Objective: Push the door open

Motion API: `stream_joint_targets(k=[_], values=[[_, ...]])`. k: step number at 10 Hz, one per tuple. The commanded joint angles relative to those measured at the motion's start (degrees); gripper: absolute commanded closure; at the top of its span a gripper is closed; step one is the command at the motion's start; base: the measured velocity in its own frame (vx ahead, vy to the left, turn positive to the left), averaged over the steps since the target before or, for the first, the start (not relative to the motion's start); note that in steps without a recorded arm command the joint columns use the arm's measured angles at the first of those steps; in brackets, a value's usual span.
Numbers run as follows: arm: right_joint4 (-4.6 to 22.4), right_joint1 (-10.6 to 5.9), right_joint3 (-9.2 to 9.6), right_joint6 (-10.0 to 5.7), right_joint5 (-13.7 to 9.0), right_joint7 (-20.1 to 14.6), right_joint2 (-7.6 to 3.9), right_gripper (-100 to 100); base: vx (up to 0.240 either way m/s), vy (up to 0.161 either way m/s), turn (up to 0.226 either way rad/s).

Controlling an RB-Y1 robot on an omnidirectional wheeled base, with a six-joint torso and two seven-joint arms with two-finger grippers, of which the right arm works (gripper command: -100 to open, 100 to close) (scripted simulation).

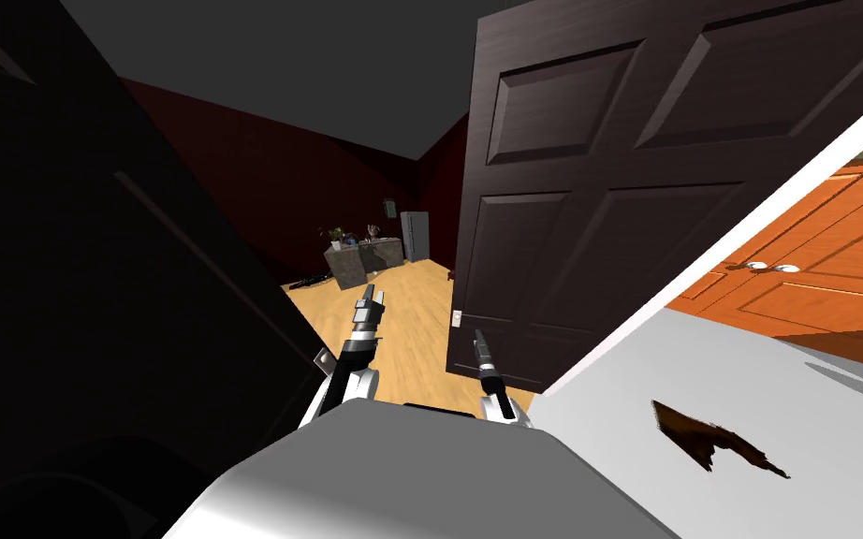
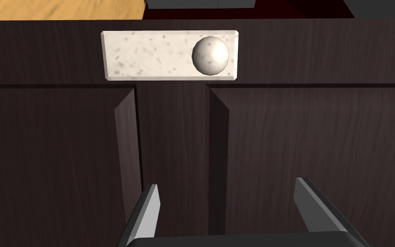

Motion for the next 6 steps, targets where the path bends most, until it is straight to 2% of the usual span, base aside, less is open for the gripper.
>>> stream_joint_targets(k=[1,6], values=[[-0.3,-0.05,1.97,0.29,-2.0,1.2,0.09,-100,-0.073,-0.017,-0.117],[-0.4,-0.28,7.87,0.27,-8.1,4.6,1.23,-100,-0.068,-0.006,-0.105]])
